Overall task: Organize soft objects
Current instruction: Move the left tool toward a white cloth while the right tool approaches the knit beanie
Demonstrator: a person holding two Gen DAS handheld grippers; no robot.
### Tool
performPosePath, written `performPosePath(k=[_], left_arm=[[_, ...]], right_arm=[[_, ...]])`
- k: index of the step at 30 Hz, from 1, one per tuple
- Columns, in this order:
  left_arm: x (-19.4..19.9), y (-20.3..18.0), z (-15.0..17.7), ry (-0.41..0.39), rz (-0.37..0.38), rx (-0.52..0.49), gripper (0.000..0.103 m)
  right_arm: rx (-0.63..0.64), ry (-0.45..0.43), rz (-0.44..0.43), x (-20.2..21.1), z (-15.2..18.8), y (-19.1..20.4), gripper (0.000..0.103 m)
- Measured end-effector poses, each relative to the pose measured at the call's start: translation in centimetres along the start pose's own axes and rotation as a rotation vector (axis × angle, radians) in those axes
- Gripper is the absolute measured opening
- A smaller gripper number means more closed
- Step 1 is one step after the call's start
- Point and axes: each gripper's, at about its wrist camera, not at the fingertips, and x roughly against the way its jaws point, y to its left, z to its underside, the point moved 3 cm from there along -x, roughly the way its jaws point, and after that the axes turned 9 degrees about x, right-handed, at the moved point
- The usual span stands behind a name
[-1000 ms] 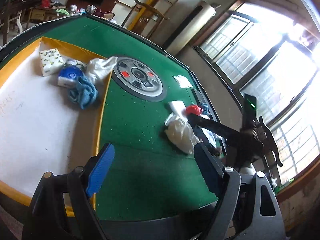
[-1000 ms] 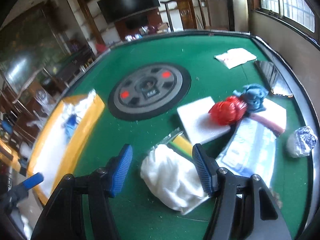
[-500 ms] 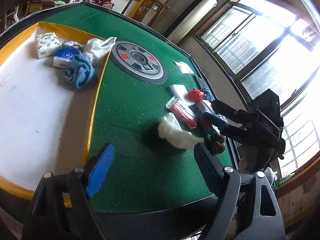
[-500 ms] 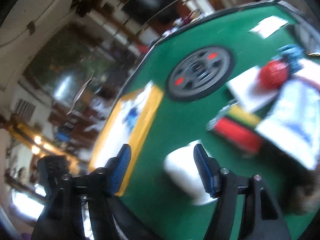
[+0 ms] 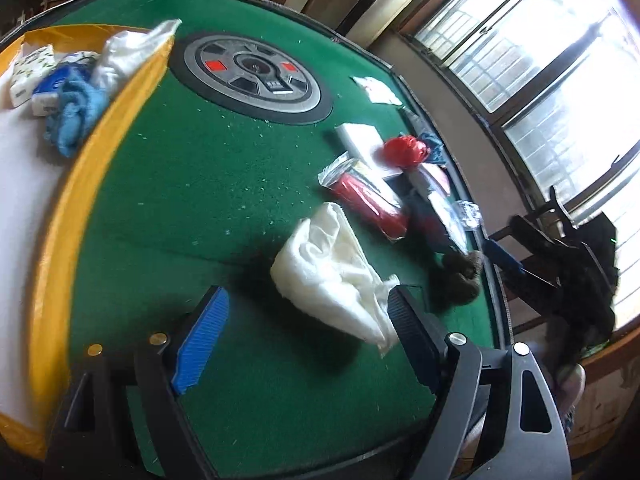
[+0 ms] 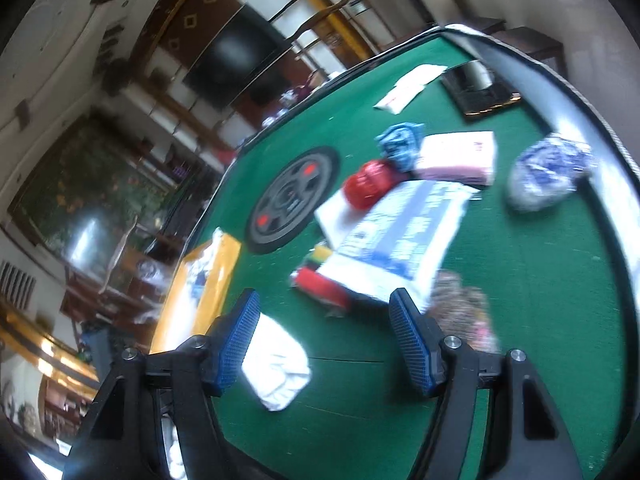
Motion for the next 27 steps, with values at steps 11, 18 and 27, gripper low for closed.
performPosePath(k=[11,18,27], left_arm=[[-4.9,-5.5,1.1,-0.027,-0.177,-0.349,0.056],[-2.0,-3.7,0.4,0.017,-0.05,-0.294,0.029],[2.3,-2.0,-0.5,-0.007,0.097,-0.198,0.029]], right_arm=[[-0.01,-0.052,0.092,2.4,-0.3,-2.2,0.062],[0.041,-0.001,0.175,1.8,0.4,-2.9,0.062],[0.134,0.102,0.336,-1.4,2.8,-2.7,0.062]])
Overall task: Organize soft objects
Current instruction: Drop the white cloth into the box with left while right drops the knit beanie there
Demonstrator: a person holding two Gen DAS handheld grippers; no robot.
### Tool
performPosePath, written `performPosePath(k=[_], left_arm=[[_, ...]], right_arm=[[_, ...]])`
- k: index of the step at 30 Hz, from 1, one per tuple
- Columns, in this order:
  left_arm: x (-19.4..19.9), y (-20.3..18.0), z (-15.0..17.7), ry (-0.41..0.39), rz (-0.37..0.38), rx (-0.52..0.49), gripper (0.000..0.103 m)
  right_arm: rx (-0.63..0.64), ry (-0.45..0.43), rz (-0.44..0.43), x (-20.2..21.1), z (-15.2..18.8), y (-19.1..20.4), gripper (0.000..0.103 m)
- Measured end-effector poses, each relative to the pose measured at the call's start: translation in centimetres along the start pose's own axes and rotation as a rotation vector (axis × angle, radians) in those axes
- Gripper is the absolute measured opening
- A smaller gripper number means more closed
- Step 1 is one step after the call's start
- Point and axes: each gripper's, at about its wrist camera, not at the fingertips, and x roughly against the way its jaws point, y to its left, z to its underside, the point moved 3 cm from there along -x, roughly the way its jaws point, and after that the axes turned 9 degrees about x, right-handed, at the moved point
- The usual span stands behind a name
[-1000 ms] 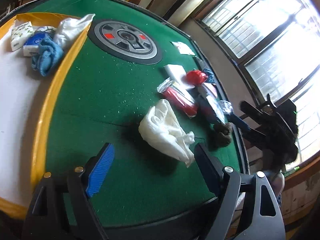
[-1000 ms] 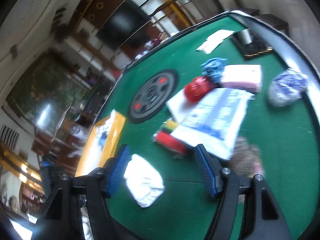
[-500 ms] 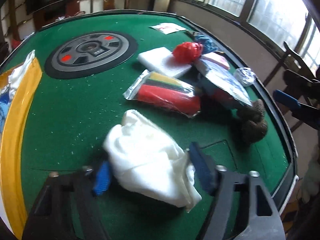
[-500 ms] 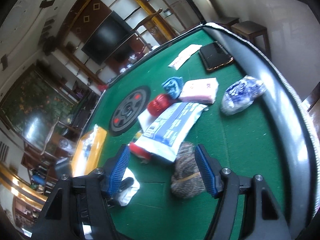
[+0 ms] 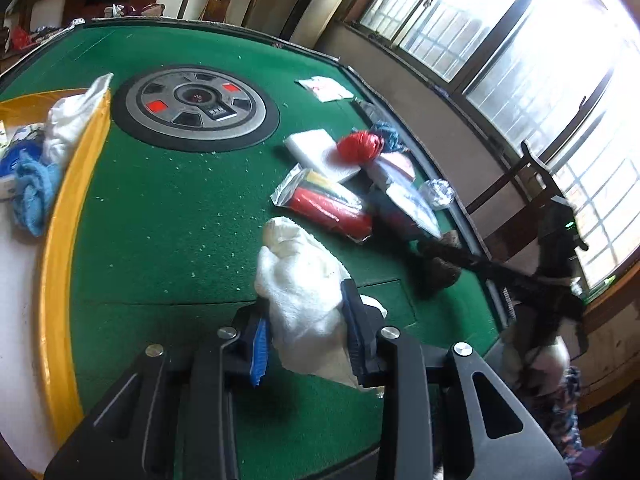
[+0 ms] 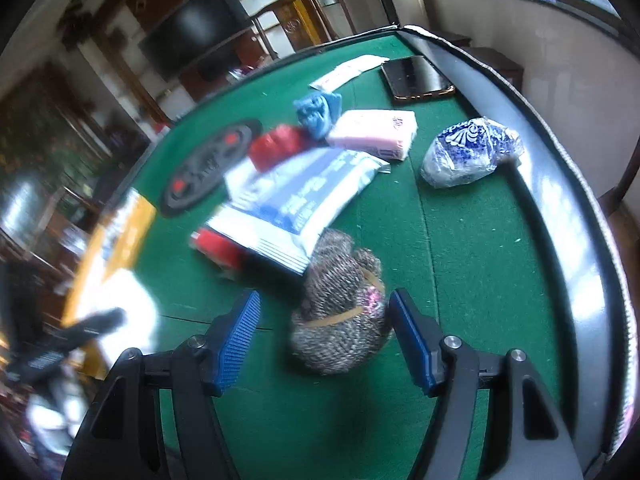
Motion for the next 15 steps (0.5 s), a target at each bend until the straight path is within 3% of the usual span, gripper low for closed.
performPosePath(k=[1,3,8,10,15], left_arm=[[0.8,0.3,-0.1,-0.009,0.022,0.014,0.029],[2.5,1.0,-0.5,-0.03,0.049,0.033,0.029],[7.4,4.9,-1.9,-0.105,0.062,0.11,0.029],[9.6,7.5,-2.6,-0.15,0.017,0.143,0.029],[13.4,15.9,-4.4,-0.21,-0.196,0.223,0.029]], right_arm=[[0.014,0.007,0.027,-0.3,0.1,0.1,0.062],[0.038,0.025,0.059,-0.7,0.3,0.4,0.046],[0.035,0.035,0.027,0.9,1.8,0.8,0.046],[0.022,0.035,-0.008,2.0,2.5,1.1,0.046],[0.048,0.014,-0.106,3.6,2.2,4.5,0.046]])
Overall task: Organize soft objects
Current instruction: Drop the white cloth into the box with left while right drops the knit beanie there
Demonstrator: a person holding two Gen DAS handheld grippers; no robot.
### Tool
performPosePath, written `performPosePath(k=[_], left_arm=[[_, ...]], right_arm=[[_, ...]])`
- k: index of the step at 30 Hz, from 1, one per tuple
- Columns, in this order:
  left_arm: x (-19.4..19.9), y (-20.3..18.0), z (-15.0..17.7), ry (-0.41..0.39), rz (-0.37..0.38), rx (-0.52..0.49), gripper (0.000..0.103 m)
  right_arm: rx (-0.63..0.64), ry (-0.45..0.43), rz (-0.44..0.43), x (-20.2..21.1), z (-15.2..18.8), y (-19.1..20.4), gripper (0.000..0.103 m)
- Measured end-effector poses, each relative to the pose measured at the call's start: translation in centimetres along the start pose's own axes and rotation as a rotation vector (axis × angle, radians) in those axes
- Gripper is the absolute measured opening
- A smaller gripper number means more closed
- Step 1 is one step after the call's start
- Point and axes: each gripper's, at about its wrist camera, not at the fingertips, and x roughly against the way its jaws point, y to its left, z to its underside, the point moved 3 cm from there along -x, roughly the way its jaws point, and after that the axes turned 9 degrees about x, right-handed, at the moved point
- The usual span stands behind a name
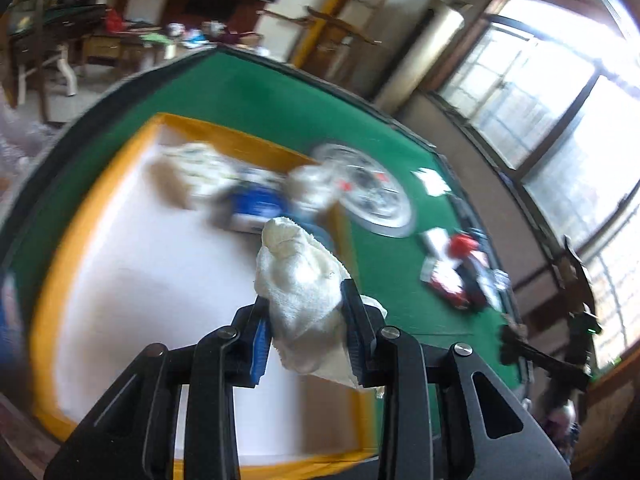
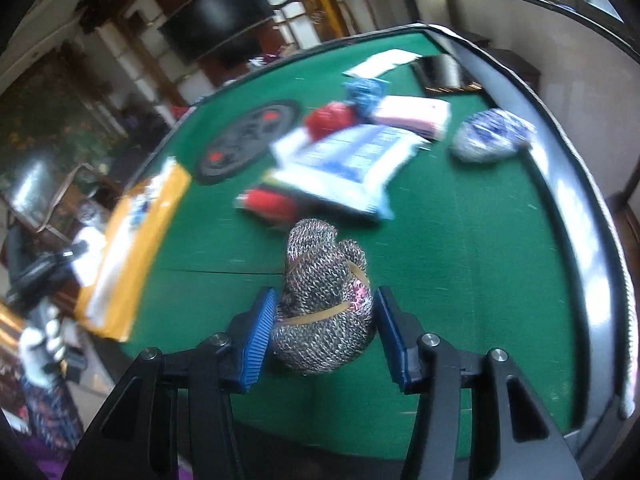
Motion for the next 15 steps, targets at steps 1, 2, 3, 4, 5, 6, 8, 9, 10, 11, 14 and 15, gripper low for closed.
performPosePath(k=[1,2,3,4,5,6,8,9,10,11,14,15], left_arm=[[-0.1,1.0,-0.5,-0.004,-0.026,0.009,0.029],[-0.2,2.4,-1.2,-0.009,-0.065,0.02,0.029],[-0.3,3.9,-1.8,-0.014,-0.101,0.036,0.029],[-0.5,5.1,-2.6,-0.016,-0.129,0.05,0.029],[-1.0,6.0,-3.0,-0.014,-0.151,0.057,0.029],[-1.2,6.6,-3.3,-0.014,-0.17,0.059,0.029],[-2.3,7.5,-4.1,0.002,-0.194,0.061,0.029],[-3.0,7.8,-4.5,0.015,-0.201,0.069,0.029],[-3.7,8.0,-4.8,0.026,-0.206,0.074,0.029],[-4.6,8.2,-5.2,0.043,-0.213,0.075,0.029],[-6.8,8.4,-6.2,0.07,-0.242,0.074,0.029],[-7.3,8.4,-6.4,0.075,-0.249,0.068,0.029]], right_arm=[[0.015,-0.004,-0.025,0.0,-0.5,1.2,0.046],[0.029,-0.006,-0.053,-0.3,-0.9,2.6,0.046],[0.046,-0.007,-0.087,-0.7,-1.6,3.9,0.046],[0.068,-0.003,-0.122,-1.2,-2.2,5.6,0.046],[0.088,0.002,-0.153,-1.7,-2.8,7.1,0.046],[0.11,0.009,-0.185,-2.4,-3.4,8.8,0.046],[0.155,0.028,-0.235,-4.1,-4.6,12.3,0.046],[0.182,0.039,-0.256,-5.0,-5.2,14.2,0.046],[0.213,0.052,-0.278,-6.0,-5.8,16.2,0.046],[0.246,0.066,-0.298,-7.1,-6.4,18.3,0.046],[0.308,0.111,-0.326,-10.2,-7.2,22.9,0.046],[0.329,0.126,-0.327,-11.3,-7.5,24.3,0.046]])
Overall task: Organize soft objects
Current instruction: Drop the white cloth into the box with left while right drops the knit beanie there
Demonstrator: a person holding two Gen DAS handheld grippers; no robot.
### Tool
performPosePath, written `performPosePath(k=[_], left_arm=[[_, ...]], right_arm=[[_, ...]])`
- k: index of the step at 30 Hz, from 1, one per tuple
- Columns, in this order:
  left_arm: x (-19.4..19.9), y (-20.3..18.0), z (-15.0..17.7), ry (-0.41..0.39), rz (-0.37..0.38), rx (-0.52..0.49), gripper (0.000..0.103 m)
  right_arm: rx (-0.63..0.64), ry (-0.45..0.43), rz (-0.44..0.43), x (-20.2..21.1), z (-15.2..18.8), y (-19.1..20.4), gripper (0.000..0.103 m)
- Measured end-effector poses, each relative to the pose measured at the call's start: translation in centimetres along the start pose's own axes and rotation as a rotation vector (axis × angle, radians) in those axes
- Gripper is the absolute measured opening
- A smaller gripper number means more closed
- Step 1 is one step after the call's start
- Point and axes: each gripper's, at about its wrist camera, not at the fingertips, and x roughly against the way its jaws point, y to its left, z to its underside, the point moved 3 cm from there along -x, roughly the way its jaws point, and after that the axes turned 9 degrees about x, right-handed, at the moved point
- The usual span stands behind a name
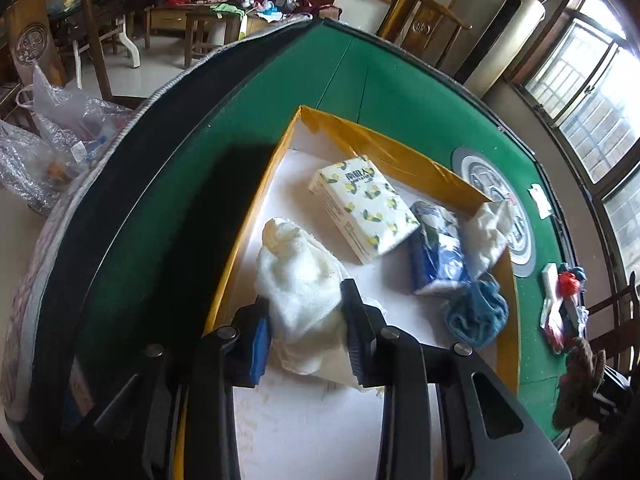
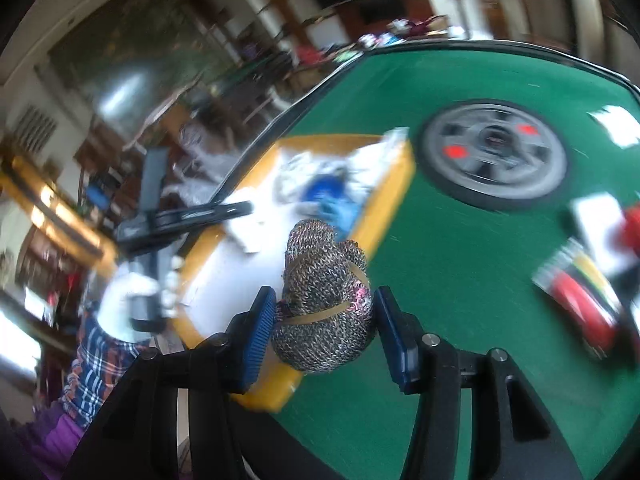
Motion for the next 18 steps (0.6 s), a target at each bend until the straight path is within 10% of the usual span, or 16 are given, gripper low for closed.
performPosePath(k=[7,10,18], left_arm=[[-1.1,-0.4,-1.9,-0.034,-0.025,-0.01,0.038],[-0.7,-0.1,-2.3,-0.016,0.067,0.05,0.059],[4.2,2.5,-1.3,-0.076,0.22,0.171,0.066]], right_arm=[[0.066,0.117,0.021,-8.2,-3.1,3.8,0.046],[0.102,0.152,0.058,-10.1,-3.4,4.6,0.046],[0.156,0.183,0.17,-12.7,-4.7,4.7,0.046]])
